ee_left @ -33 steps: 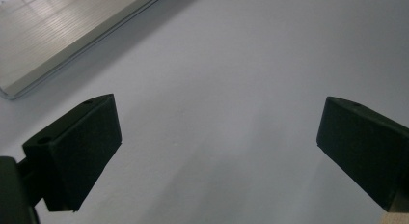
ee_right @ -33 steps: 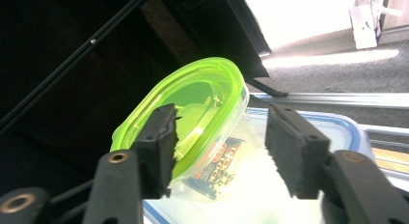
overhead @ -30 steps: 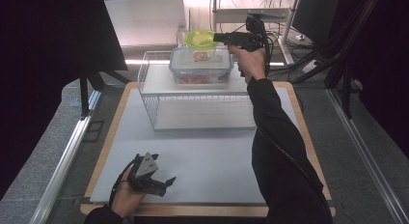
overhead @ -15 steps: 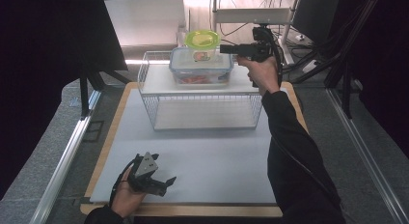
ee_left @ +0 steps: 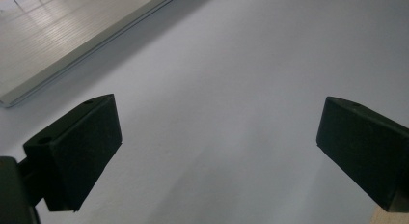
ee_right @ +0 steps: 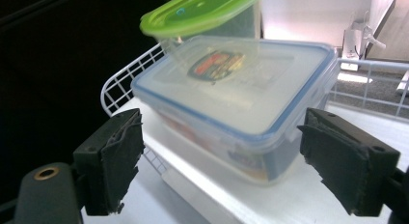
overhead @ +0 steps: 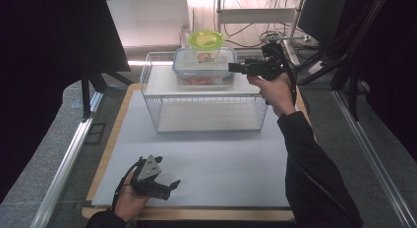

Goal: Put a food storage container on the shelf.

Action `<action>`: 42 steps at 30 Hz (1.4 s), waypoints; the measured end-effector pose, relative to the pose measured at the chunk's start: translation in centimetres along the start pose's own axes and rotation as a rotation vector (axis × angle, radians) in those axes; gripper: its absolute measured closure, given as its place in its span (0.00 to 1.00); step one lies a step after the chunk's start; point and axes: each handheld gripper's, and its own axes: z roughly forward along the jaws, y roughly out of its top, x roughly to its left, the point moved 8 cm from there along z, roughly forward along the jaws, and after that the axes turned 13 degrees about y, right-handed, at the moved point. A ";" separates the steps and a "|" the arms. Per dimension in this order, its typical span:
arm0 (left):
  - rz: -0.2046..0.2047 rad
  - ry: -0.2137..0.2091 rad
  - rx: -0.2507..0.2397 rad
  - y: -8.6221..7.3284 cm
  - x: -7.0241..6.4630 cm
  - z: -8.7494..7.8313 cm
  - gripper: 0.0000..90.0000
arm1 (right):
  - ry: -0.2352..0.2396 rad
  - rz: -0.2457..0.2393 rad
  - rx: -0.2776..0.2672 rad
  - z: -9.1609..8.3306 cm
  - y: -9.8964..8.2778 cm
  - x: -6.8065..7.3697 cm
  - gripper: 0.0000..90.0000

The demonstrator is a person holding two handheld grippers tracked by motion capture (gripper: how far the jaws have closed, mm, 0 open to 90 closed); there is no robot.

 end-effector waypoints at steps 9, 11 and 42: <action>0.011 0.007 0.004 -0.1 0.0 0.1 0.02 | -0.001 -0.053 0.022 -0.6 -2.0 1.2 0.15; 0.018 0.007 0.007 -0.1 0.0 0.0 0.02 | -0.003 -0.067 0.023 -0.6 -2.4 1.4 0.14; 0.041 0.018 0.014 -0.2 0.0 0.1 0.03 | -0.021 -0.207 0.072 0.3 -8.1 3.0 0.06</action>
